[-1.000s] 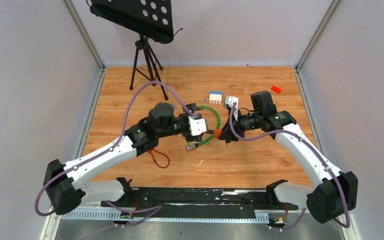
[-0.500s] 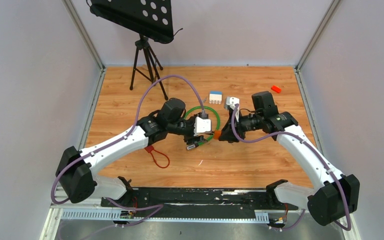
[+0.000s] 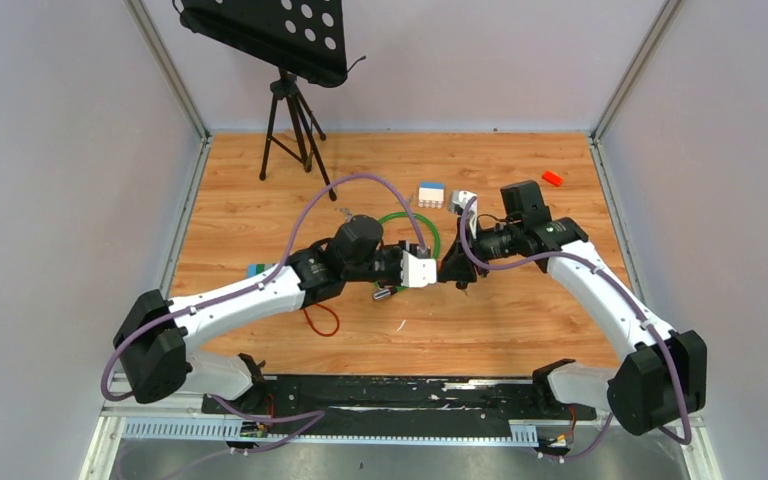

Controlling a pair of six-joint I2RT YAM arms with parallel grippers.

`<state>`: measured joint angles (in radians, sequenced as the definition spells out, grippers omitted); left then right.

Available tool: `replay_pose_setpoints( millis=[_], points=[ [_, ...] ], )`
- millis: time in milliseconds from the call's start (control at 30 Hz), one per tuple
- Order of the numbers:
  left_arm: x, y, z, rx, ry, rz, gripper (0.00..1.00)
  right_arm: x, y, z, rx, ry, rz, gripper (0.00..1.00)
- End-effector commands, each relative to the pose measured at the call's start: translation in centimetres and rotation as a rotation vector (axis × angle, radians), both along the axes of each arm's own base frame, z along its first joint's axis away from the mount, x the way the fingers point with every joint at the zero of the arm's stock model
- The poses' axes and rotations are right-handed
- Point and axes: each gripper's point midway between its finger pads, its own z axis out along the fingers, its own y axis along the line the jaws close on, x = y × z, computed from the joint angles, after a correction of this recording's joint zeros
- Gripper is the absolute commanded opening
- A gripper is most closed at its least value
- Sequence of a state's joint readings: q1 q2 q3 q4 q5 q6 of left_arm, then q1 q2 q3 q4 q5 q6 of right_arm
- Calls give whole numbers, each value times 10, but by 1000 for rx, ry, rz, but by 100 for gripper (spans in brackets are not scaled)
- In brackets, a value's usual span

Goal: Unlock with the key
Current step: Unlock the lock.

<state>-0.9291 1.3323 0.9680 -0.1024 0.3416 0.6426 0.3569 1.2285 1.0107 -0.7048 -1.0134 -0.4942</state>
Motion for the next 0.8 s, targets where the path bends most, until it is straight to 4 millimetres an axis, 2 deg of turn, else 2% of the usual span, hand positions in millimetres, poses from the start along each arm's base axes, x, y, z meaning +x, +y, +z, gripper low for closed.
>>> replay_pose_setpoints(
  millis=[0,200,400,633,767],
  points=[
    [17,0,14,-5,-220,89,37,3,7,14,95,50,31,0],
    [28,15,16,12,-459,237,33,16,5,-1,123,195,-3,0],
    [22,16,22,-1,-625,309,33,20,7,-10,132,271,1,0],
    [29,21,37,-47,-729,407,43,19,7,-13,132,286,-2,0],
    [31,22,38,-45,-767,427,50,19,7,-13,135,297,3,0]
  ],
)
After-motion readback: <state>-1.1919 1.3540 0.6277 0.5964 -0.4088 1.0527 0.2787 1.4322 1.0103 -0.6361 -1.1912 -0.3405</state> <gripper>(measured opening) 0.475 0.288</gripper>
